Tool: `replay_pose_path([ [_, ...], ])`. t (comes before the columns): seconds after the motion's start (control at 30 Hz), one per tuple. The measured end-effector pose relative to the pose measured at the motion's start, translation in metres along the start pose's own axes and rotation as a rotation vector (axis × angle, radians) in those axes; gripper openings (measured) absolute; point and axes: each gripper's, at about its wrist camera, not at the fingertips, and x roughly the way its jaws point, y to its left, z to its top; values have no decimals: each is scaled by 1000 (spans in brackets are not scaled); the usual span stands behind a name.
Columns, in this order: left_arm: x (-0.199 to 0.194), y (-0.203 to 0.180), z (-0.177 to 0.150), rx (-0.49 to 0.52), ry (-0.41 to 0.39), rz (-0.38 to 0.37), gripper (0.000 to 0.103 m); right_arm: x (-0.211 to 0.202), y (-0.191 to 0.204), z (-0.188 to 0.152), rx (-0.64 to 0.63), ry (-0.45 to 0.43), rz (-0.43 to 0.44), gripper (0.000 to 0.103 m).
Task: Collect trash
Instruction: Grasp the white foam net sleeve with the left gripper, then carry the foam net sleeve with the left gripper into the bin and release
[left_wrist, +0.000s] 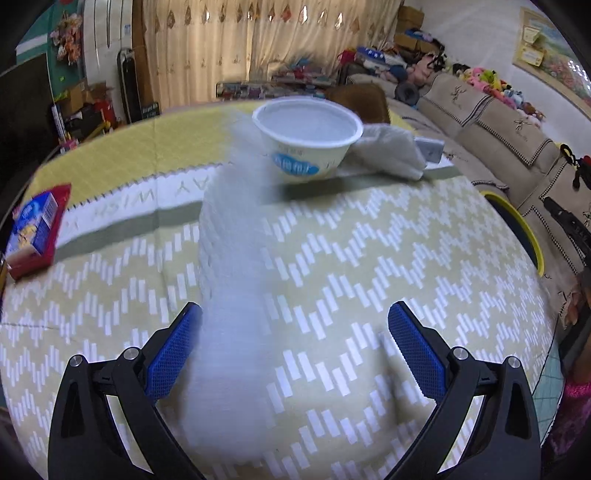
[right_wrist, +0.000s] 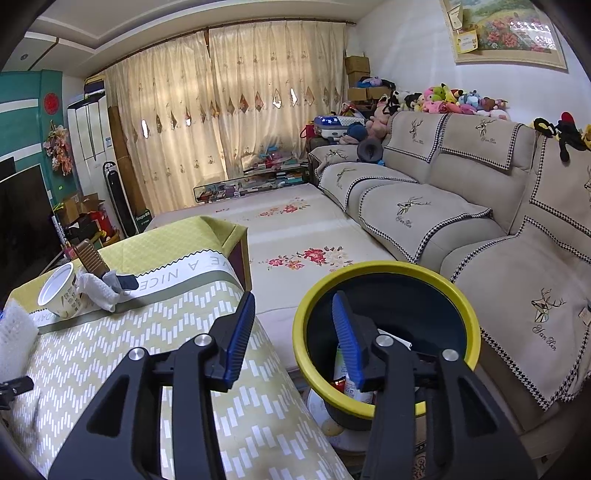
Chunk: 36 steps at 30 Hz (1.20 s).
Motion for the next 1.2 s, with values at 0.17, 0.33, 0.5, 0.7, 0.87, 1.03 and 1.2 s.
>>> replay_pose_path([
  [0.17, 2, 3, 1, -17, -11, 6, 92, 0, -1, 0, 1, -3, 0, 44],
  [0.33, -5, 24, 4, -107, -37, -3, 44, 1, -1, 0, -1, 2, -3, 46],
  [0.5, -11, 25, 3, -105, -59, 7, 24, 0, -1, 0, 3, -1, -1, 46],
  [0.7, -28, 1, 10, -41, -99, -4, 18, -3, -2, -2, 10, -18, 10, 46],
  [0.87, -30, -52, 30, 47, -58, -128, 18, -14, -17, 1, 15, -23, 3, 46],
  [1.03, -13, -136, 60, 189, -23, -234, 18, -33, -52, 7, 27, -37, -34, 46],
  [1.2, 19, -238, 85, 311, 23, -357, 18, -53, -96, 8, 61, -51, -101, 48],
])
